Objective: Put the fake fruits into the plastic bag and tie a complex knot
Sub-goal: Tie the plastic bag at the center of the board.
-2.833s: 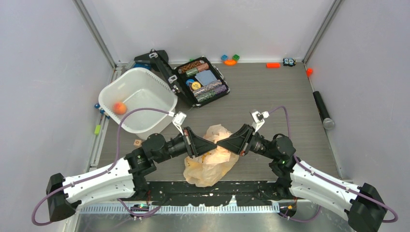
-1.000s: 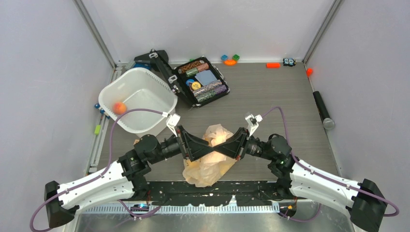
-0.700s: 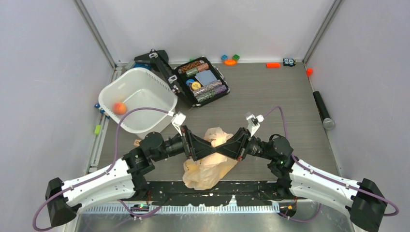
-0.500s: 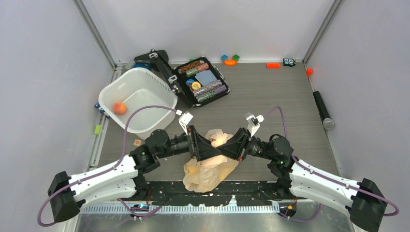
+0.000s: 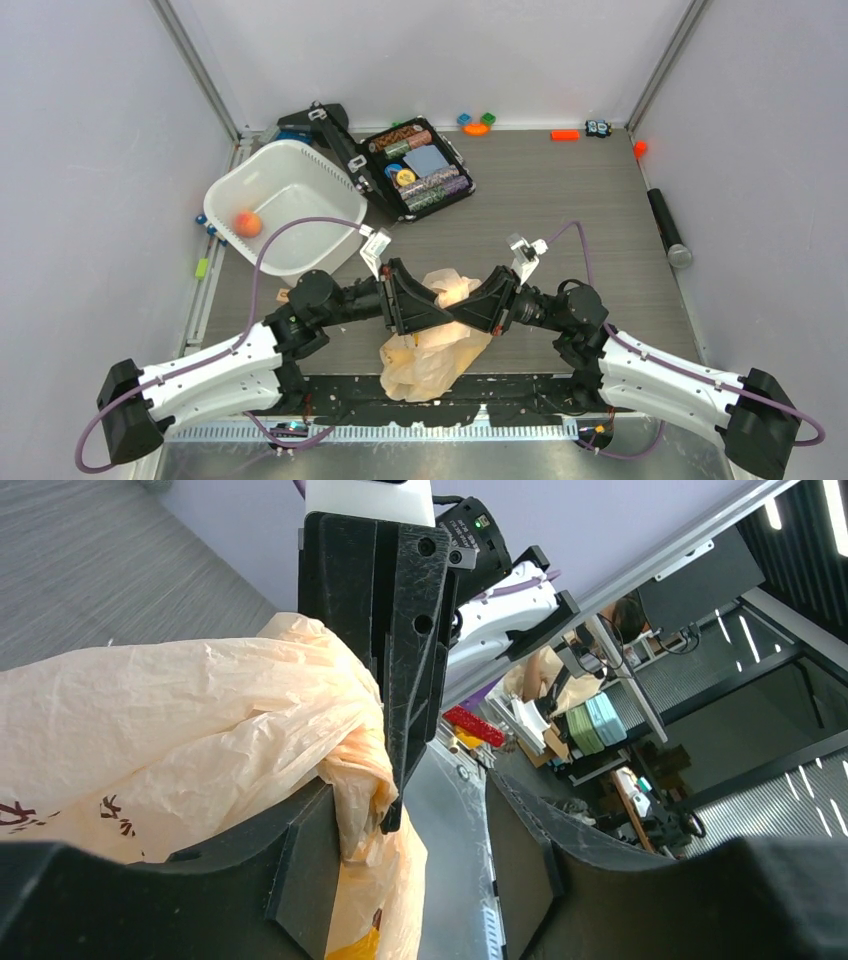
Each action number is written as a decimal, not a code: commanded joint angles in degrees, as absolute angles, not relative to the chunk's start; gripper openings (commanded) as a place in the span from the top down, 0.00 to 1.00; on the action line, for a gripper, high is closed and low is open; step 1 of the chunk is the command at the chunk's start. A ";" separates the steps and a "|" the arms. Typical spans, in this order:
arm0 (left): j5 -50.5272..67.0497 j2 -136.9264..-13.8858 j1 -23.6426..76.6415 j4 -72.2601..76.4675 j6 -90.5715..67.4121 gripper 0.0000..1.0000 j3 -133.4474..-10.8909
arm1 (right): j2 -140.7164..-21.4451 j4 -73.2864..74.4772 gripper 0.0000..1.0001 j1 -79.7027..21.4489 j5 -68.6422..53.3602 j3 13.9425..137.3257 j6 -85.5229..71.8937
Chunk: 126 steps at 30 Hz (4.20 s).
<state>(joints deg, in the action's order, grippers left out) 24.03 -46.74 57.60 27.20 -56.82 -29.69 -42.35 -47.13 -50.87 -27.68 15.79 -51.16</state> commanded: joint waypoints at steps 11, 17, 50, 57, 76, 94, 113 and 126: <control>17.23 -40.00 56.75 24.80 -56.15 0.71 -27.73 | -41.52 -49.31 0.95 -50.71 -26.66 15.49 -50.76; 16.71 -39.74 56.40 24.18 -56.51 0.77 -27.33 | -41.57 -49.22 0.95 -50.72 -26.64 15.60 -50.76; 13.32 -39.59 55.77 18.90 -55.19 1.00 -26.54 | -12.64 7.20 0.26 -50.76 -10.85 25.95 -43.65; 12.38 -38.47 55.81 16.19 -54.52 1.00 -26.93 | -9.22 8.07 0.30 -52.04 -11.46 24.25 -45.05; 11.43 -38.33 55.81 13.01 -53.61 1.00 -28.40 | -35.36 19.26 0.36 -70.96 14.58 43.99 -40.62; 11.78 -37.82 55.81 11.70 -52.58 1.00 -28.97 | -45.97 20.65 0.45 -75.57 22.74 49.19 -40.08; 14.31 -35.76 55.81 13.18 -52.07 0.51 -28.99 | -36.85 4.12 0.95 -75.70 19.33 37.03 -39.30; 14.64 -37.67 55.03 16.49 -54.84 0.61 -28.22 | -34.22 0.26 0.95 -75.74 17.31 34.10 -38.37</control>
